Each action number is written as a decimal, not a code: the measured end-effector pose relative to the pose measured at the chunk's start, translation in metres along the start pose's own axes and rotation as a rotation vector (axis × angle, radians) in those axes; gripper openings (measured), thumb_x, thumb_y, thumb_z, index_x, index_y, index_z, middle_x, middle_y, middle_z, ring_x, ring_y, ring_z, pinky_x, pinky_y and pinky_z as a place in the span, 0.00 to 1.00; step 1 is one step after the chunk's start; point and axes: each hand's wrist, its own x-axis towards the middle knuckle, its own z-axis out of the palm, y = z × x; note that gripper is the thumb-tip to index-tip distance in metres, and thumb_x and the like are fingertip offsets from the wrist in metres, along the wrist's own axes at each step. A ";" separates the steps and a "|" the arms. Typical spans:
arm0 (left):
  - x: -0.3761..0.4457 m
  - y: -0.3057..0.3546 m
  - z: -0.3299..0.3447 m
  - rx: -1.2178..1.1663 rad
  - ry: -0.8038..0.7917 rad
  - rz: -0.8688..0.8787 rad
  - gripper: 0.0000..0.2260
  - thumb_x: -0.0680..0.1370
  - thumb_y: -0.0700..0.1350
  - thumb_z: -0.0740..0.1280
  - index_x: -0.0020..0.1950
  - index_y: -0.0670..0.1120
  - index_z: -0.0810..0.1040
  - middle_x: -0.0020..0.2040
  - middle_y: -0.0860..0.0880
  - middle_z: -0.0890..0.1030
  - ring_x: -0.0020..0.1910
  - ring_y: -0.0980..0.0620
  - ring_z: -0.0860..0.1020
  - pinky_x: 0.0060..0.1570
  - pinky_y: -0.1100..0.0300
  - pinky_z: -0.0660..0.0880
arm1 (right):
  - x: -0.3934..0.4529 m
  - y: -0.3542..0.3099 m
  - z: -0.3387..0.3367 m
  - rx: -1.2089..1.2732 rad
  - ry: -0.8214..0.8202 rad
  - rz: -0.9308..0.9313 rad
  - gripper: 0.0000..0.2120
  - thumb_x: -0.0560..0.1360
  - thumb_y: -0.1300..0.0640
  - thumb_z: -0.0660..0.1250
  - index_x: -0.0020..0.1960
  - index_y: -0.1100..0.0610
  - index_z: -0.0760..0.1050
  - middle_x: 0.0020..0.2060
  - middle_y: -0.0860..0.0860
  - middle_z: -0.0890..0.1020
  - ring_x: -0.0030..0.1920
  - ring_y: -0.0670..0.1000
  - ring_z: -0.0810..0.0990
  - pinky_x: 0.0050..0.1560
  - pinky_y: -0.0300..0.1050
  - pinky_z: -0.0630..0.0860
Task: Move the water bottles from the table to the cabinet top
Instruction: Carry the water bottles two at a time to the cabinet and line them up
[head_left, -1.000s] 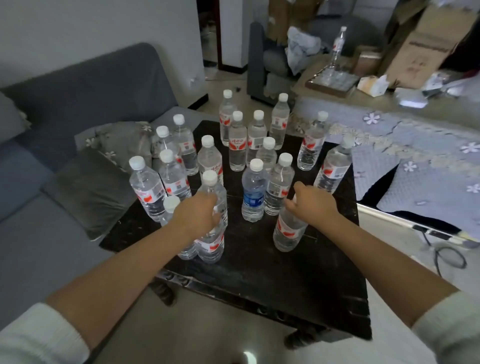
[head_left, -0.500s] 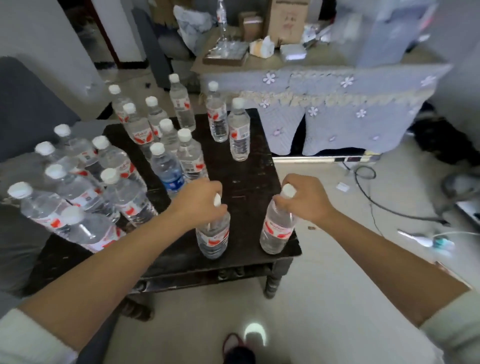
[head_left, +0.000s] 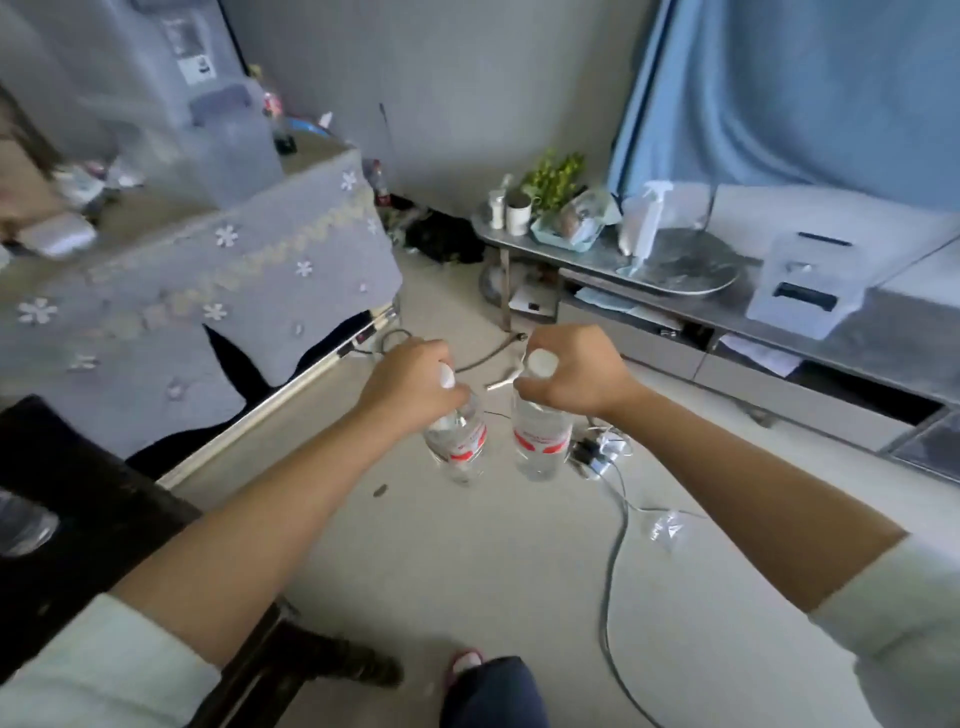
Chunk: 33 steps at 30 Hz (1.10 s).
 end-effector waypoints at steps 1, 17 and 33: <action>0.011 0.015 0.007 -0.008 -0.013 0.035 0.10 0.70 0.45 0.72 0.46 0.40 0.79 0.47 0.43 0.78 0.53 0.42 0.77 0.47 0.58 0.71 | -0.001 0.014 -0.008 -0.003 0.027 0.030 0.13 0.66 0.54 0.72 0.45 0.61 0.79 0.34 0.50 0.77 0.41 0.54 0.73 0.41 0.42 0.67; 0.219 0.277 0.166 0.082 -0.506 0.735 0.10 0.71 0.45 0.69 0.36 0.49 0.68 0.45 0.50 0.71 0.45 0.50 0.71 0.42 0.61 0.66 | -0.034 0.281 -0.161 -0.455 -0.092 0.696 0.17 0.75 0.46 0.63 0.58 0.56 0.71 0.56 0.54 0.80 0.54 0.56 0.77 0.44 0.41 0.65; 0.280 0.543 0.302 0.111 -0.616 0.985 0.07 0.72 0.47 0.70 0.43 0.47 0.74 0.48 0.49 0.72 0.46 0.50 0.71 0.40 0.62 0.65 | -0.117 0.483 -0.278 -0.528 -0.020 1.017 0.18 0.75 0.45 0.62 0.57 0.57 0.72 0.56 0.56 0.80 0.55 0.58 0.78 0.43 0.40 0.62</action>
